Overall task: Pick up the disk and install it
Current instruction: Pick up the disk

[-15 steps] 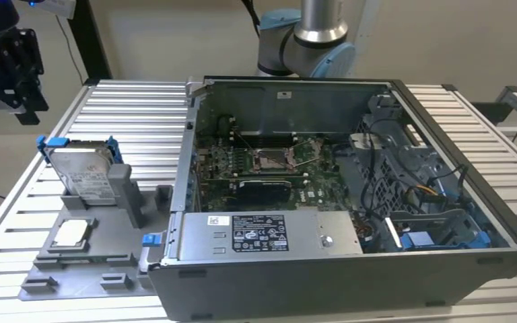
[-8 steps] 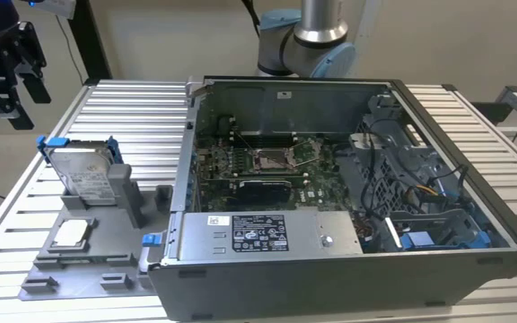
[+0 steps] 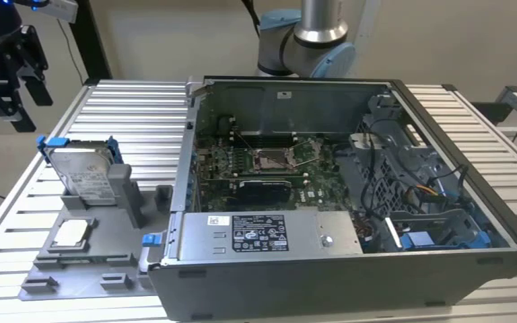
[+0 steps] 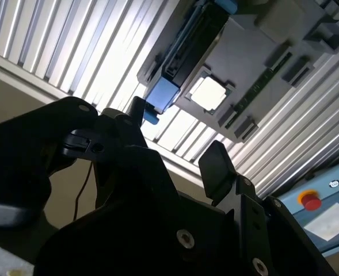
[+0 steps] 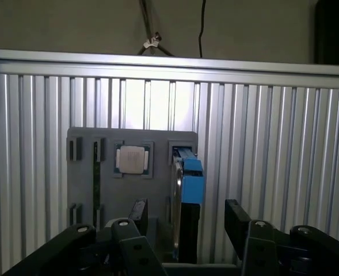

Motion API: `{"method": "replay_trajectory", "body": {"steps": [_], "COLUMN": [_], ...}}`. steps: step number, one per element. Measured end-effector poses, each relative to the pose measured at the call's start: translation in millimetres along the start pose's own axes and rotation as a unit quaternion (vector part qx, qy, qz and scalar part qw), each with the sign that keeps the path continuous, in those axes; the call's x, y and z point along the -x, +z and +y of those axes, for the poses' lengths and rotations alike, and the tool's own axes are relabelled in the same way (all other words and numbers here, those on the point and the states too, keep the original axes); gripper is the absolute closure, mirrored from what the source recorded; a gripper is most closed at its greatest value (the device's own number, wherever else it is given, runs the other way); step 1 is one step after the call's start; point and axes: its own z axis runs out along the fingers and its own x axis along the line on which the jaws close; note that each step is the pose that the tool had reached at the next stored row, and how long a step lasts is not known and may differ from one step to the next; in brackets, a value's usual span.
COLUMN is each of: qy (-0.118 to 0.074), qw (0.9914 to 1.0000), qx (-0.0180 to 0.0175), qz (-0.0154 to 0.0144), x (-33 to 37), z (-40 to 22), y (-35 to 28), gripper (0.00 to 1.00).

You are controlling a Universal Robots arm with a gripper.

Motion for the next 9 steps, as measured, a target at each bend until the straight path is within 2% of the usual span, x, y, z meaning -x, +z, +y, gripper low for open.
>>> {"method": "replay_trajectory", "body": {"steps": [9], "qy": [0.000], "qw": [1.00000], "qx": [-0.0001], "qz": [0.0000], "x": [-0.7], "z": [-4.8], "y": [16.3], "gripper": [0.00]}}
